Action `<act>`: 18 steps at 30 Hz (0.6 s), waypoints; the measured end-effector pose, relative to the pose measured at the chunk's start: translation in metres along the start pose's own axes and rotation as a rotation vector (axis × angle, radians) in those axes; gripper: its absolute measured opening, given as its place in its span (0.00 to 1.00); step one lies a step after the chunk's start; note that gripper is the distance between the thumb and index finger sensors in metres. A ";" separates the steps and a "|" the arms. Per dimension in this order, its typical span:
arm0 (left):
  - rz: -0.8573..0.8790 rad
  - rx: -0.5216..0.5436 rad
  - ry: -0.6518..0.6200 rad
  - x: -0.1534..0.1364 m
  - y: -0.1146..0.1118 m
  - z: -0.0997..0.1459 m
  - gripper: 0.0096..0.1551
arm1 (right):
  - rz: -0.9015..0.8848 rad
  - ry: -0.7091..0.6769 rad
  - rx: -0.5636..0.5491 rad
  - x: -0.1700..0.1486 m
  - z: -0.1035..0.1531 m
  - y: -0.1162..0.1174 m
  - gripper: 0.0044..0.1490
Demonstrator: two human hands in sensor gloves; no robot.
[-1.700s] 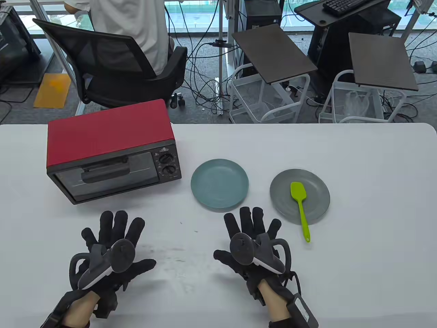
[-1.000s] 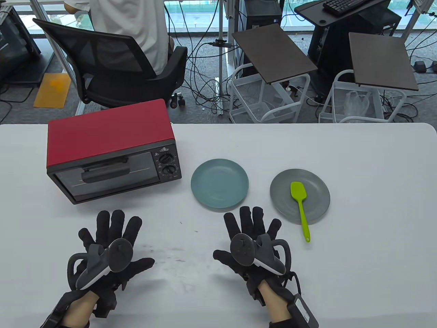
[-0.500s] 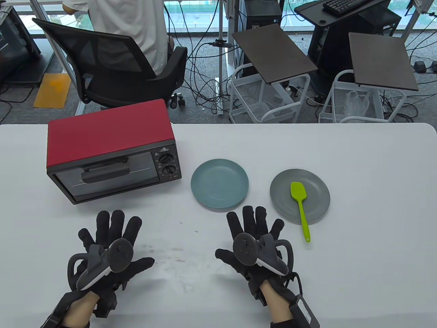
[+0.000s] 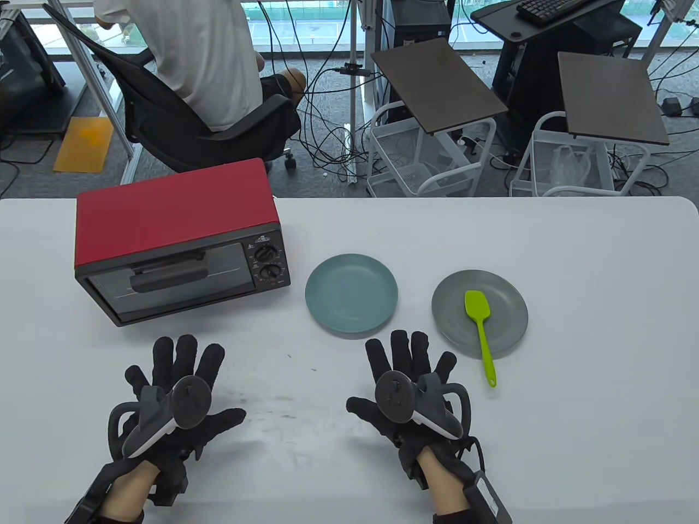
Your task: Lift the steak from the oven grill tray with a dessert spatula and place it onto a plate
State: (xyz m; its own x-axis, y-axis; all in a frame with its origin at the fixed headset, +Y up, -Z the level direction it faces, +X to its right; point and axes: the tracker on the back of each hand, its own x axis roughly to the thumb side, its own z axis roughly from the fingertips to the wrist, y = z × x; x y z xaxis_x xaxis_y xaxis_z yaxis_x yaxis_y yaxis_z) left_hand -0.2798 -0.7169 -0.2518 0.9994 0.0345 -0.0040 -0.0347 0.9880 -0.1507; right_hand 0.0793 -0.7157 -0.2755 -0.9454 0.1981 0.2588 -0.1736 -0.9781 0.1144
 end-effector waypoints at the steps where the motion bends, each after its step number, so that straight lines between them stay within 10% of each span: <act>1: 0.008 0.000 -0.002 0.000 0.000 0.000 0.67 | 0.000 0.002 -0.001 0.000 0.000 0.000 0.65; 18: 0.070 0.000 0.004 0.001 0.011 -0.003 0.67 | -0.015 -0.019 -0.006 -0.001 0.002 -0.004 0.65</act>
State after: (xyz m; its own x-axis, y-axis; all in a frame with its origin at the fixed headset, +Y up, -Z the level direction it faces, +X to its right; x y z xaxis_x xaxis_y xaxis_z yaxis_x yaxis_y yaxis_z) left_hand -0.2793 -0.7065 -0.2566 0.9945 0.1032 -0.0187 -0.1048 0.9831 -0.1500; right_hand 0.0811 -0.7117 -0.2746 -0.9373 0.2140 0.2751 -0.1896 -0.9753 0.1130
